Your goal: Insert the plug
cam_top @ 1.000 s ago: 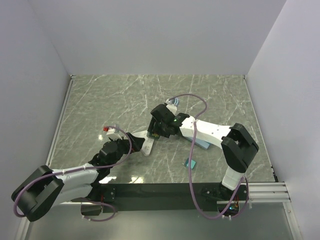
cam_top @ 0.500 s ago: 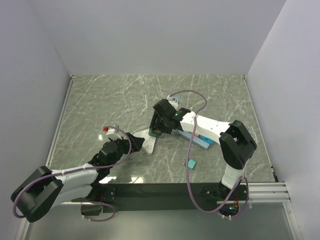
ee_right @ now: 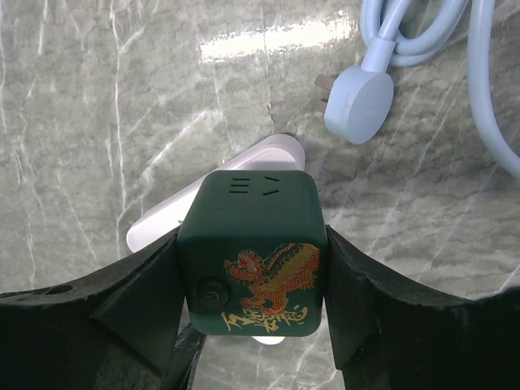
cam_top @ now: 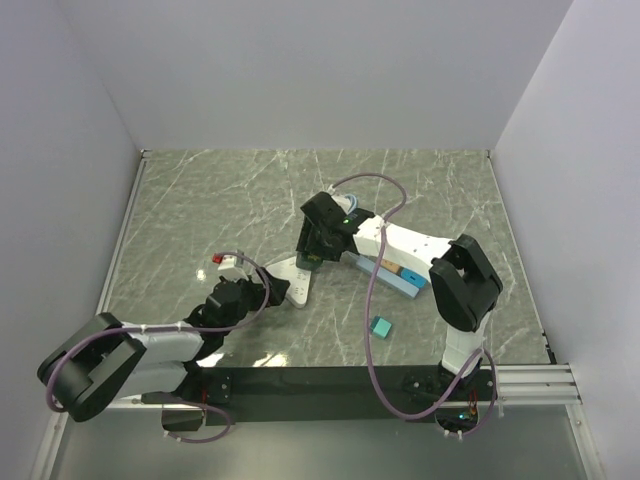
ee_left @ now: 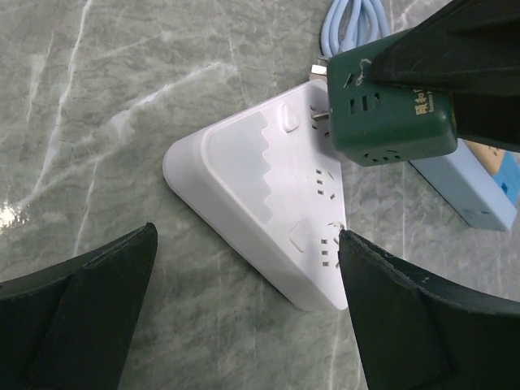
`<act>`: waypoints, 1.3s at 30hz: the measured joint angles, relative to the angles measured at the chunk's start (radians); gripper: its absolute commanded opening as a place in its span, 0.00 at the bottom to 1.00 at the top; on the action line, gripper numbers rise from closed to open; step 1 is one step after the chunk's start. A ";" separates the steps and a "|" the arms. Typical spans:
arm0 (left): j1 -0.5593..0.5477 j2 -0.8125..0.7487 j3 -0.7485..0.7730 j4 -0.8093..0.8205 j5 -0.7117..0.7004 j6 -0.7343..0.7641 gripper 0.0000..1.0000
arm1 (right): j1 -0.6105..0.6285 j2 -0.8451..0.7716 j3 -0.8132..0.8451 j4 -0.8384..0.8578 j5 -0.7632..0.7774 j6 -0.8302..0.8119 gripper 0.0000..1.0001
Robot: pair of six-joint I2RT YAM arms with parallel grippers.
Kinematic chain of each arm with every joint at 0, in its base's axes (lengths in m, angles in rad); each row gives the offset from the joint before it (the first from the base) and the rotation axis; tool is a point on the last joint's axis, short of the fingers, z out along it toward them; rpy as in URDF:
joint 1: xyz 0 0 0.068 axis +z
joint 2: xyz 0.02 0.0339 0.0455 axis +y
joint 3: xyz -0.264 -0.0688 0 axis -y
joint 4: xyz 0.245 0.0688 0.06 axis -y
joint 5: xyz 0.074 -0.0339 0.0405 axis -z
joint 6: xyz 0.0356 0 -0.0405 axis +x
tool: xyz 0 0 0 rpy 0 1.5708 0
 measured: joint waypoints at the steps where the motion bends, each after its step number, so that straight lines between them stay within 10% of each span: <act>1: 0.003 0.010 0.003 0.004 0.000 0.003 0.99 | 0.000 0.004 0.006 -0.003 0.002 -0.004 0.00; 27: 0.162 0.241 0.066 0.205 0.190 0.002 0.75 | 0.013 0.026 0.044 -0.027 0.030 -0.070 0.00; 39: 0.171 0.300 0.080 0.249 0.198 -0.035 0.29 | 0.014 0.026 0.044 -0.023 0.049 -0.095 0.00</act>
